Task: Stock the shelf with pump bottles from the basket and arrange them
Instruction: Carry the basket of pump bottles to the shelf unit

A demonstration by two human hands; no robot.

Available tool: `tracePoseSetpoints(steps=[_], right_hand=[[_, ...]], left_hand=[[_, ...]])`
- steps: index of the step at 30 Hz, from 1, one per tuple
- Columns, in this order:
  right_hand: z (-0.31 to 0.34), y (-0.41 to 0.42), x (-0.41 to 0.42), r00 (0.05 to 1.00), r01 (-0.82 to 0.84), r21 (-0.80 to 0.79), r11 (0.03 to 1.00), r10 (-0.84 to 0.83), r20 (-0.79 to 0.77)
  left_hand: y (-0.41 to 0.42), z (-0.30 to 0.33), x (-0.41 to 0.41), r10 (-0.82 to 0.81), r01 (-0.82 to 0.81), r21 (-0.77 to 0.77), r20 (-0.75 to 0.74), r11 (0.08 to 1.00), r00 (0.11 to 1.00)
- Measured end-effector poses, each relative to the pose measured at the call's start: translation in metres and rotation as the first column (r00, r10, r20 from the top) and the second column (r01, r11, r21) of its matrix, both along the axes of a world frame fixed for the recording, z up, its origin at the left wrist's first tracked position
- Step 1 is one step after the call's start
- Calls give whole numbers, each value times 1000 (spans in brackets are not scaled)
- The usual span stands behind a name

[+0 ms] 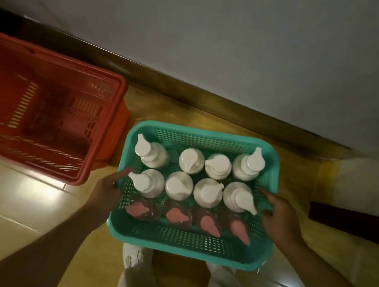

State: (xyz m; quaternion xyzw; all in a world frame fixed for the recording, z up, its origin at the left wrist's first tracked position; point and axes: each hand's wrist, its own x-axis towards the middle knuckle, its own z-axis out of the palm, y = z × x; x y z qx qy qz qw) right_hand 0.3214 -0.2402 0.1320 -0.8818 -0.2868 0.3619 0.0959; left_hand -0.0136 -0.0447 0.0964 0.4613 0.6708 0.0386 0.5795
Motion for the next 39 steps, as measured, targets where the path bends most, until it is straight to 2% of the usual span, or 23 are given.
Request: tracePoseSetpoints(steps=[3,7,9,12,17,21,24,28,31,34,36,39], right_hand=[[55,-2,3,999,-53,22,998,53,-9],[130,5,11,989,-143,8,990,143,-47],[165,15,12,974,-204,30,978,206,-96],[208,35,6,922,-341,86,936,351,-162],[251,70,-29,792,-589,102,801,598,-124],[273,89,-86,652,-742,100,662,749,-120],[283,94,-143,512,-849,86,522,852,-110],[285,99,-233,290,-953,57,297,951,-103],[283,96,-308,126,-989,62,133,987,-104],[280,93,-386,-39,-998,55,-34,995,-97],[278,88,-438,-158,-987,46,-154,982,-100],[279,76,-510,-288,-958,34,-286,952,-101]], left_hand=[[-27,58,-7,94,-93,-19,76,995,993],[-70,154,-12,259,-259,-3,23,966,966],[-91,198,-21,346,-346,-2,57,938,937],[-121,248,-42,445,-446,-1,73,895,893],[-182,297,-78,637,-637,-20,56,771,769],[-240,311,-121,797,-798,-64,139,599,588],[-294,309,-157,893,-890,-148,210,431,398],[-364,302,-191,972,-970,-140,153,199,177],[-410,299,-215,993,-996,-83,116,34,24],[-451,301,-239,992,-998,-33,108,-58,-61],[-474,304,-251,982,-987,8,98,-161,-159],[-502,311,-270,948,-949,35,69,-314,-312]])
